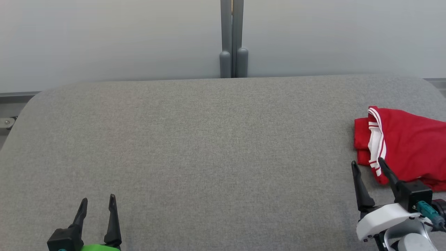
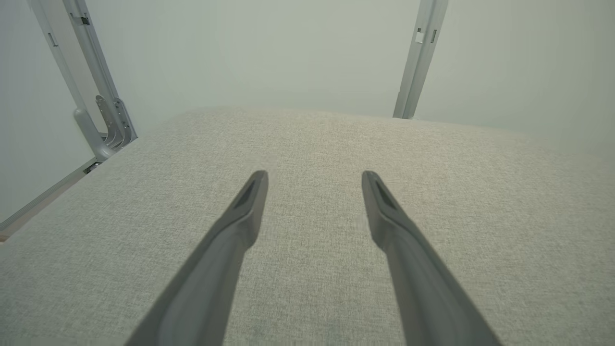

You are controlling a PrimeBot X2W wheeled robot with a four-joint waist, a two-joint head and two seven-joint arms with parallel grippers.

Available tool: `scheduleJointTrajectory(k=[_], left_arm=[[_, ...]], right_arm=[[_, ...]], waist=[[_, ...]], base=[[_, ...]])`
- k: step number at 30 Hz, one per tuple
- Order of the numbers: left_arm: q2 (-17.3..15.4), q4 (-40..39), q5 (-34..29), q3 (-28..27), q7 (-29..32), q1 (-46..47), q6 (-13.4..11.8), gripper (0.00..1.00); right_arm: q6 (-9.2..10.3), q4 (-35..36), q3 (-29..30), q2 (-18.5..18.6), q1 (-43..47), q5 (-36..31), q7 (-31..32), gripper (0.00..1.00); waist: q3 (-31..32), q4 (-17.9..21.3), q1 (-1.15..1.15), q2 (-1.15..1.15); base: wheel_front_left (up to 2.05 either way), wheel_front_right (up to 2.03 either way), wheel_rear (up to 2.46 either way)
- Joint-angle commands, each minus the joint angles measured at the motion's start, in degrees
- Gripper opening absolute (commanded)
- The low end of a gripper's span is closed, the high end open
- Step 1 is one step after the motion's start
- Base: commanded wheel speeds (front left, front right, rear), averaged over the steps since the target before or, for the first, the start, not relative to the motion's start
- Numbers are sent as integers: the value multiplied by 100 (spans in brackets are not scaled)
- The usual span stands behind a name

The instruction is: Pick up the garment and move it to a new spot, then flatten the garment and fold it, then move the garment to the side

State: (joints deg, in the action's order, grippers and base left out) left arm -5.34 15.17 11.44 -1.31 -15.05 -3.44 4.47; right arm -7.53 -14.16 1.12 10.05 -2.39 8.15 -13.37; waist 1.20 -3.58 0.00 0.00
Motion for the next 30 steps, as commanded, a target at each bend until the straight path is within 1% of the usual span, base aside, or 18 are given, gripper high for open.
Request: scheduleJointTrajectory(k=[1,3,4,13,30], left_arm=[[-1,67,61,-40,-13,29,1,100],[13,154,100,-72,-13,41,24,100],[26,251,131,-91,-13,74,66,100],[29,312,135,-22,-13,158,203,100],[-17,328,179,77,-13,181,285,100]], right_arm=[[10,-40,42,-75,95,-124,-76,100],[10,-108,124,-188,141,-303,-128,100],[10,-173,199,-342,220,-486,-167,100],[10,-44,487,-587,349,-808,-184,100],[10,-71,741,-696,270,-1046,-186,100]], waist=[[9,29,0,0],[4,58,0,0],[-11,73,0,0],[-56,124,0,0],[-81,194,0,0]], base=[[0,0,0],[0,0,0],[0,0,0],[0,0,0],[0,0,0]])
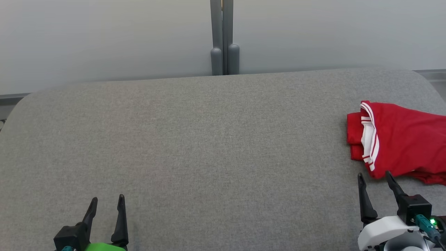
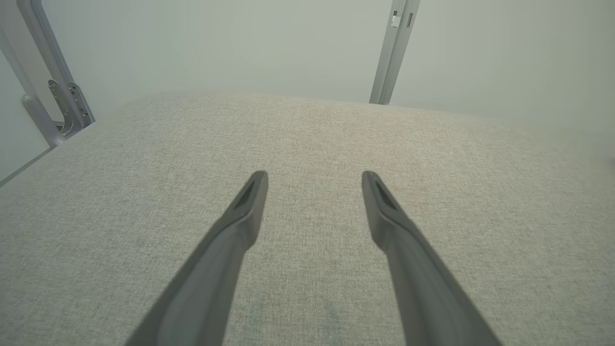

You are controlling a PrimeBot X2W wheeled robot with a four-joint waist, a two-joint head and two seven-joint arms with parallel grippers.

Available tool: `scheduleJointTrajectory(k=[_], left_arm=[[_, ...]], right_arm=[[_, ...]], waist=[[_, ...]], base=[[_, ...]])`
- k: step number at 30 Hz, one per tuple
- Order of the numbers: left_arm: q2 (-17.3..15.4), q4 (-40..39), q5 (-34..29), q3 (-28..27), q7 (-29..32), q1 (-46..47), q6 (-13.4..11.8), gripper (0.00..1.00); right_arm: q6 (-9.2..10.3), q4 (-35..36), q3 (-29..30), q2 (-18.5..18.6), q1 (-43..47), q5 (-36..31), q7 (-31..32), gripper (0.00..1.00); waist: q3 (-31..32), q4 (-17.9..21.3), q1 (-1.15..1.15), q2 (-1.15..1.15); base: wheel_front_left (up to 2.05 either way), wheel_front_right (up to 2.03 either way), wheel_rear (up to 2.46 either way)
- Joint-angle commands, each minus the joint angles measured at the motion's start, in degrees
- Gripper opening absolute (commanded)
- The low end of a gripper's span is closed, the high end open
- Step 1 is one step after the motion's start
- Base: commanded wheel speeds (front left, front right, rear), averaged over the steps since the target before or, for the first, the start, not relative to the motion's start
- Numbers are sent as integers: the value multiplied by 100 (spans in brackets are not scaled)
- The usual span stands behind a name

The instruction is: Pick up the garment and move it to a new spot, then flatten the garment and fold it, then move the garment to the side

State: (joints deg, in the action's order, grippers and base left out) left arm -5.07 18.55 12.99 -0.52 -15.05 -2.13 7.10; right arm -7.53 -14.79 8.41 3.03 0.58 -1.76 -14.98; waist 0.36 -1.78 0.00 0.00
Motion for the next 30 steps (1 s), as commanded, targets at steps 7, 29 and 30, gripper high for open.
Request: scheduleJointTrajectory(k=[7,29,30], left_arm=[[-41,-21,57,84,-13,21,31,100],[-23,-43,68,127,-13,30,42,100],[-21,-37,68,124,-13,26,43,100]], right_arm=[[10,-126,-14,-6,26,-78,-24,100],[10,-156,14,-9,-86,-144,-25,100],[10,-161,21,-9,-84,-136,-25,100]], waist=[[4,104,0,0],[-21,144,0,0],[-18,141,0,0]], base=[[0,0,0],[0,0,0],[0,0,0]])
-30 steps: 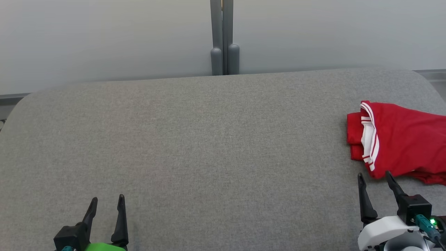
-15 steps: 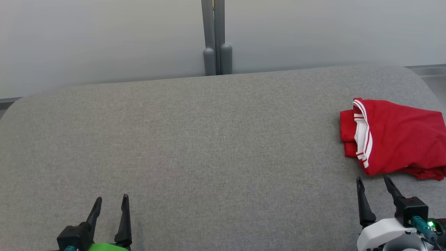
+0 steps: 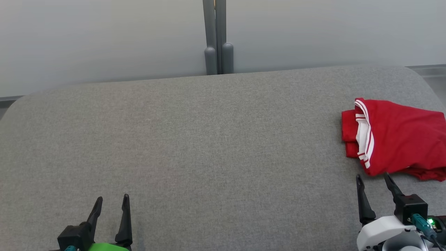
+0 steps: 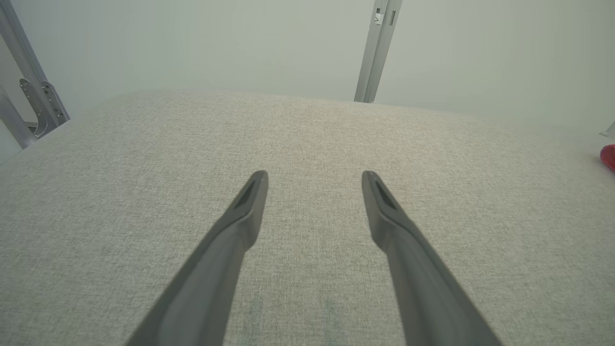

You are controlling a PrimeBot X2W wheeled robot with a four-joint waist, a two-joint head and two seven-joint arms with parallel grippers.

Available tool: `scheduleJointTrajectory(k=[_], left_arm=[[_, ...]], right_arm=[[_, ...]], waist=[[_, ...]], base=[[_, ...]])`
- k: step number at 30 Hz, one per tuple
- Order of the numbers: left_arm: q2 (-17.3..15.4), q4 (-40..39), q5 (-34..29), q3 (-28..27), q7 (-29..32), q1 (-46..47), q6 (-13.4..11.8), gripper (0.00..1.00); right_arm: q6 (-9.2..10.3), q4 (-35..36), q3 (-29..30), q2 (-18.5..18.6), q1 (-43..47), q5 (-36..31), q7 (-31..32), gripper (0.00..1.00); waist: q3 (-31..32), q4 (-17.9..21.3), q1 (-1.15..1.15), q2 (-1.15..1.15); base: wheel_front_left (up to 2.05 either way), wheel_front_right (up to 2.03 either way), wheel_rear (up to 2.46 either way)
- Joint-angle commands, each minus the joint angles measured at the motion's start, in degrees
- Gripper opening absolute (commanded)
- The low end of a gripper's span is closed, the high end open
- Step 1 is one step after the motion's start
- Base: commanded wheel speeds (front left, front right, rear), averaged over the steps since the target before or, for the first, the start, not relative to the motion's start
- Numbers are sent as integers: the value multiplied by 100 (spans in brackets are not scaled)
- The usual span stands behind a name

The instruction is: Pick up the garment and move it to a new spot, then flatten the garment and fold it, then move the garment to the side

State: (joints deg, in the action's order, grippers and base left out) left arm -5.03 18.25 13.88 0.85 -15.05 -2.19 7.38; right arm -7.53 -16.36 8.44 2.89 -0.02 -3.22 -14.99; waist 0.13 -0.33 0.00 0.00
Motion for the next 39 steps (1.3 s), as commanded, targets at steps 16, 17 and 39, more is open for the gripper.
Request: scheduleJointTrajectory(k=[16,17,39], left_arm=[[6,3,-18,-29,0,-1,1,100],[6,2,-19,-28,0,0,0,100],[95,278,231,-51,121,-87,-6,0]], right_arm=[[0,-53,-20,-1,-3,2,0,100],[0,-52,-19,-1,-4,3,0,100],[-1,-387,-1,-73,48,253,137,0]], waist=[[24,-21,0,0],[23,-22,0,0],[11,-20,0,0]], base=[[0,0,0],[0,0,0],[0,0,0]])
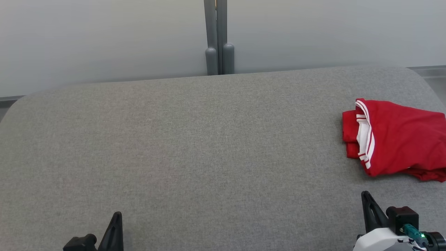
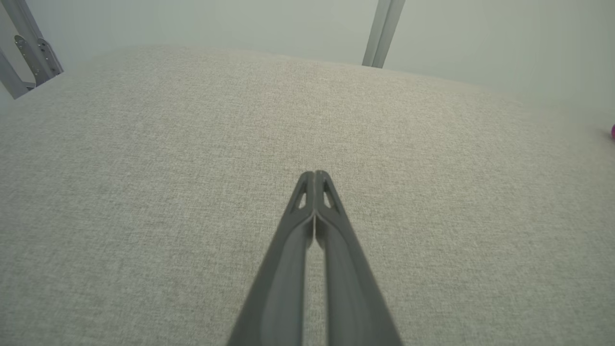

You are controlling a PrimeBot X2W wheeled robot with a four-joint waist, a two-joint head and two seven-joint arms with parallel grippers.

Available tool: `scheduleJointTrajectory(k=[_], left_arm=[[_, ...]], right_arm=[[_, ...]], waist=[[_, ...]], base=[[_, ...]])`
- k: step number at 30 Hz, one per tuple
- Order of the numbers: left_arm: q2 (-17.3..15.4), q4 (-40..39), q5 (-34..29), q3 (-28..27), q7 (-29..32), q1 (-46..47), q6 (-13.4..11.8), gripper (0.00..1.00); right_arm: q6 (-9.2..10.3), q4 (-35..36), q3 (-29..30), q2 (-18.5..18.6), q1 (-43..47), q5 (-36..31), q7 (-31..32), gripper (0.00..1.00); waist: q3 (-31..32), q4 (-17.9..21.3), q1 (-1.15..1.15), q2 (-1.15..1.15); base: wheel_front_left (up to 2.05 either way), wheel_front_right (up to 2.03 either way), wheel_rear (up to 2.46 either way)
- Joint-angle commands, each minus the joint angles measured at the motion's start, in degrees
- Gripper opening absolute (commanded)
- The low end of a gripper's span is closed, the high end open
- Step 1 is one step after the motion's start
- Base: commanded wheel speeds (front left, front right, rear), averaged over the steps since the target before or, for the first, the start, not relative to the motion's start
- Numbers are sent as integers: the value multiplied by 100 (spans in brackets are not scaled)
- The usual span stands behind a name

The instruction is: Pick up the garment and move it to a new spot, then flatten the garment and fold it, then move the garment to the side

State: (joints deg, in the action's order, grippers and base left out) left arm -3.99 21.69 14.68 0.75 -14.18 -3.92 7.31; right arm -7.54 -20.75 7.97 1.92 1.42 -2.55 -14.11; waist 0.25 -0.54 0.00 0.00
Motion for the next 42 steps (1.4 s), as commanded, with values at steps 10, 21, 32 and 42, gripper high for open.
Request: scheduleJointTrajectory(k=[10,21,32,42], left_arm=[[6,-172,1098,-124,283,194,3,0],[20,-294,2129,-206,545,310,5,0],[33,-389,3036,-286,783,418,8,0],[44,-465,3772,-355,980,506,11,0]], right_arm=[[1,151,19,35,-166,1355,308,0],[2,279,-36,48,-232,2615,552,0],[3,362,-56,59,-310,3722,796,0],[3,425,-68,68,-381,4612,997,0]], waist=[[-3,4,0,0],[-7,9,0,0],[-10,14,0,0],[-14,18,0,0]], base=[[0,0,0],[0,0,0],[0,0,0],[0,0,0]])
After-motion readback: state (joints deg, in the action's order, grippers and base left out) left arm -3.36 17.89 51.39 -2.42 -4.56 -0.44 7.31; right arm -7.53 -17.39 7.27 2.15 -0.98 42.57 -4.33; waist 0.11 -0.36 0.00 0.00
